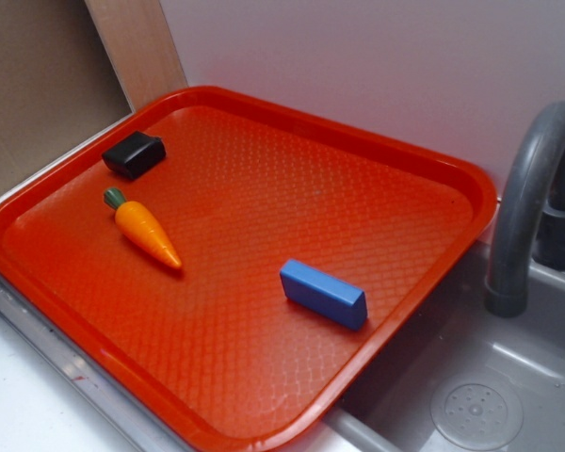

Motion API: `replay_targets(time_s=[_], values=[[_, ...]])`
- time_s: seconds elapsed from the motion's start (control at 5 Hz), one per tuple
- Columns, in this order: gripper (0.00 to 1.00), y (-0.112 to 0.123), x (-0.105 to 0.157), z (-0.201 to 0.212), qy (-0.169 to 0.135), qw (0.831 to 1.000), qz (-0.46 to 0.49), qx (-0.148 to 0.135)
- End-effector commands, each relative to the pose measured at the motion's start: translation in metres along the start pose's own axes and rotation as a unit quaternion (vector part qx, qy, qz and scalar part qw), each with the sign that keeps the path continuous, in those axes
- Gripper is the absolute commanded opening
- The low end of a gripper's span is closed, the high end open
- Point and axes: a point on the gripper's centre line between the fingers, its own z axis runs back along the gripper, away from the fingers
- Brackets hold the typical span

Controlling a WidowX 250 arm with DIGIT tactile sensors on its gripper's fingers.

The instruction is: Grab the blue block.

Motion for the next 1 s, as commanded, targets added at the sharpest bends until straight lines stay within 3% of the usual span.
replay_targets(time_s=[0.0, 0.2, 0.4, 0.6, 0.8], values=[[1.0, 0.0, 0.0, 0.0, 0.0, 1.0, 0.0, 0.0], [1.0, -0.035, 0.015, -0.002, -0.025, 0.994, -0.105, -0.002], [1.0, -0.077, 0.03, -0.01, -0.063, 0.971, -0.229, -0.005], [1.0, -0.127, 0.037, -0.018, -0.1, 0.933, -0.344, -0.04], [1.0, -0.171, 0.036, -0.028, -0.113, 0.884, -0.446, -0.08]])
